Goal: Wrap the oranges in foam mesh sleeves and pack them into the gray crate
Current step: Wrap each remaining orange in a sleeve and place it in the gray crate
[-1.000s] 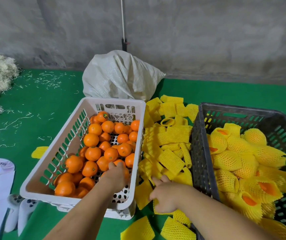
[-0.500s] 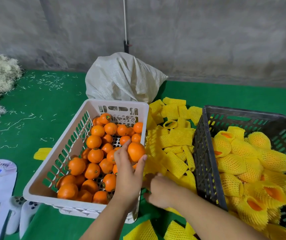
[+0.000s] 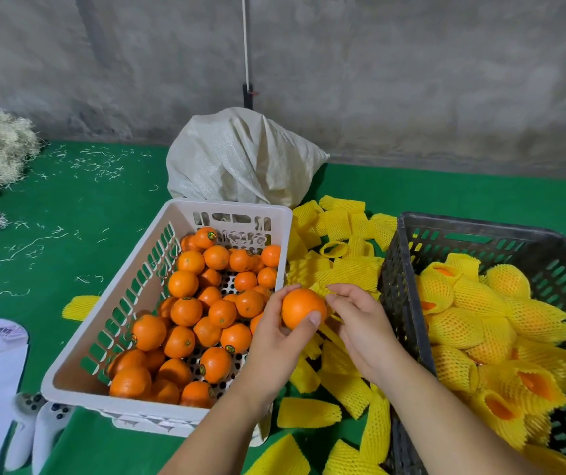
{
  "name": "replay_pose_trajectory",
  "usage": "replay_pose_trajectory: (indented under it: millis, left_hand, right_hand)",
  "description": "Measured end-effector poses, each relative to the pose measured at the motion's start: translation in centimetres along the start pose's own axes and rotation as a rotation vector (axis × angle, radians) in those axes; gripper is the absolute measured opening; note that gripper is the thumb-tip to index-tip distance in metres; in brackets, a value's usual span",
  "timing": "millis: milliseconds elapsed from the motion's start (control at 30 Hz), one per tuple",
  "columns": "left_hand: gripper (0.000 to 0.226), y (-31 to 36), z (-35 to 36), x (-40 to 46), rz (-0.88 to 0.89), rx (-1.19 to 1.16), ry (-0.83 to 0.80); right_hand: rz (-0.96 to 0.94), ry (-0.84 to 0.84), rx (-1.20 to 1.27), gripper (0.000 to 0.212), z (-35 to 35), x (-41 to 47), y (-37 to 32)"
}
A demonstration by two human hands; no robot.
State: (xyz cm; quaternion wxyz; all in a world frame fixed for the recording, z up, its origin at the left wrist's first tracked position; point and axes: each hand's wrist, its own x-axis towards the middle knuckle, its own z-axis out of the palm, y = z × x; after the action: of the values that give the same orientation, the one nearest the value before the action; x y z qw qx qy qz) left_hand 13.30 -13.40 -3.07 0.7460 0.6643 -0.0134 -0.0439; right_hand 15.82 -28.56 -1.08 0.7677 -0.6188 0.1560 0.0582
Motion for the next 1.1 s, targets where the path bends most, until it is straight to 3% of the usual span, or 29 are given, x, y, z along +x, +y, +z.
replay_pose_trajectory:
  millis: [200, 367, 633, 767, 833, 1000, 1100]
  left_hand:
    - [0.053, 0.3, -0.8, 0.2, -0.071, -0.142, 0.013]
    - [0.062, 0.2, -0.8, -0.6, -0.059, -0.013, -0.026]
    - [0.053, 0.4, -1.0, 0.0, -0.132, -0.126, -0.069]
    - [0.054, 0.4, -0.8, 0.6, -0.122, -0.168, -0.081]
    - [0.053, 0.5, -0.8, 0.8, -0.113, -0.169, -0.085]
    - [0.061, 0.5, -0.7, 0.6, -0.083, -0.142, -0.066]
    - [0.067, 0.6, -0.7, 0.7, -0.086, -0.132, -0.097]
  right_hand:
    - [0.161, -0.093, 0.292, 0.020, 0.0, 0.7, 0.2]
    - [0.234, -0.174, 0.389, 0.042, -0.5, 1.1, 0.1]
    - [0.081, -0.112, -0.055, 0.049, -0.3, 1.1, 0.7]
    - [-0.057, -0.099, -0.302, 0.012, -0.5, 0.8, 0.4]
    - [-0.131, -0.074, -0.431, 0.011, -0.6, 0.6, 0.3]
    - [-0.265, 0.024, -0.436, 0.016, -0.8, 0.7, 0.8]
    - [-0.243, 0.062, -0.396, 0.010, -0.6, 1.1, 0.9]
